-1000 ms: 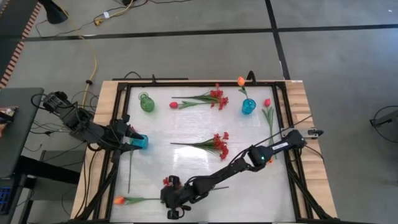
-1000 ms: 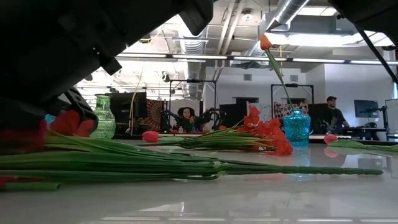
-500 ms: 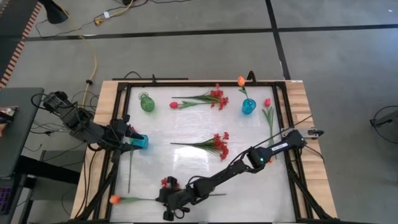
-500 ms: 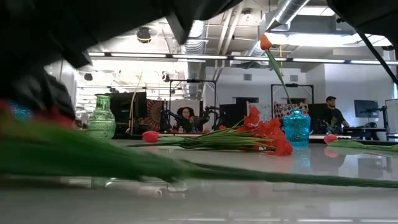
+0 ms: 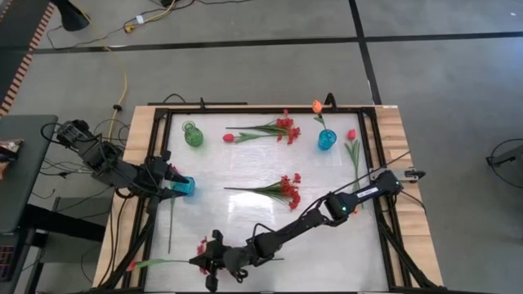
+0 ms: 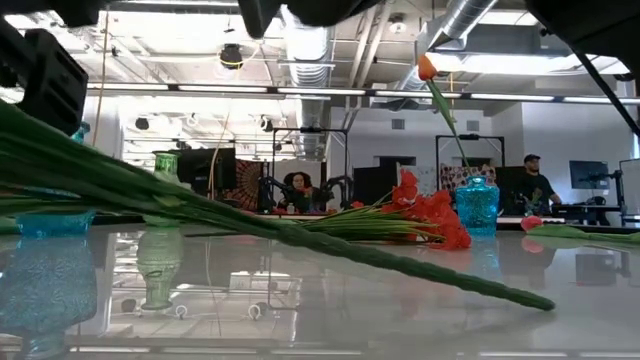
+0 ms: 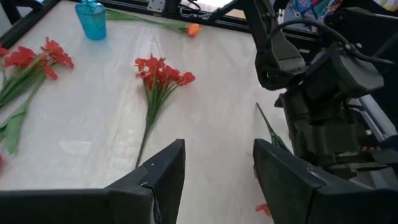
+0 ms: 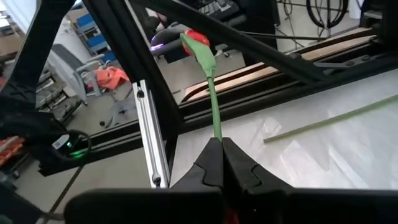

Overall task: Sort flowers into vase by color
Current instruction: Put the left orange tulip into the right blue vase

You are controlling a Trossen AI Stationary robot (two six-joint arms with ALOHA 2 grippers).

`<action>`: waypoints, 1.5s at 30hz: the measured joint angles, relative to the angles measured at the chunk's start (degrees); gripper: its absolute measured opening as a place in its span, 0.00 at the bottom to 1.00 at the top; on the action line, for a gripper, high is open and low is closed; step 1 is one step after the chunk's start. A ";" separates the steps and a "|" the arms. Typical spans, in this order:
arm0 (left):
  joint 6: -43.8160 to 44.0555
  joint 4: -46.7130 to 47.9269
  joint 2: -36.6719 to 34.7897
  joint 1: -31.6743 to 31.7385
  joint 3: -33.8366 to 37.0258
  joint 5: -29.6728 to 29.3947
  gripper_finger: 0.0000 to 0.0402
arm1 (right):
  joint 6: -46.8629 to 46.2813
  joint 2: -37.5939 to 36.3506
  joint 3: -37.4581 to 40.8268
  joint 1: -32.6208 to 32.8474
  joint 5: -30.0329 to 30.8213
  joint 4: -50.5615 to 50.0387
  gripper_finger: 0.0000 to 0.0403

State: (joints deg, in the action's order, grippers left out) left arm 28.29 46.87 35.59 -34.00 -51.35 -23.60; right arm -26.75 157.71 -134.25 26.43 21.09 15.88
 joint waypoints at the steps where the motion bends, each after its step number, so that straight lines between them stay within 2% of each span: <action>1: 0.02 0.00 0.00 0.02 0.00 0.42 0.44 | -0.03 0.00 -0.51 0.25 0.79 -1.01 0.04; 4: 0.06 -0.02 -0.02 0.00 0.00 1.24 0.44 | -0.46 -1.21 -0.46 1.29 5.04 -6.29 0.04; 8: 0.46 -0.02 -0.02 0.00 0.00 1.79 0.44 | -4.24 -4.19 -0.46 2.69 10.35 -22.28 0.04; 12: 0.34 -0.06 -0.01 0.01 0.00 1.73 0.44 | -4.53 -5.78 -0.46 3.54 11.12 -29.23 0.04; 17: 0.58 -0.24 -0.02 0.02 0.01 2.04 0.44 | -5.86 -5.92 -0.46 3.60 13.45 -26.41 0.04; 23: 1.32 -0.58 -0.91 -0.02 0.04 6.45 0.44 | -11.26 -5.95 -0.46 3.99 27.13 -25.70 0.04; 26: 1.11 -2.94 -3.23 -0.04 0.04 6.40 0.44 | -12.44 -5.95 -0.46 4.31 31.18 -25.32 0.04; 32: 1.92 -9.38 -11.65 -0.03 0.89 0.06 0.44 | -13.70 -5.95 -0.46 4.29 32.47 -23.46 0.04; 39: 8.92 -13.72 -21.00 -0.03 8.97 0.40 0.44 | -13.39 -5.89 -0.46 4.25 32.19 -23.53 0.05; 45: 10.41 -17.82 -23.04 -0.02 13.23 0.38 0.44 | -15.26 -5.75 -0.46 3.62 30.38 -23.60 0.18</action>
State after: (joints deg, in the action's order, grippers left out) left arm 38.70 29.06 12.56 -34.02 -38.13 -23.21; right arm -42.01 151.96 -134.72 30.04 51.47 -7.72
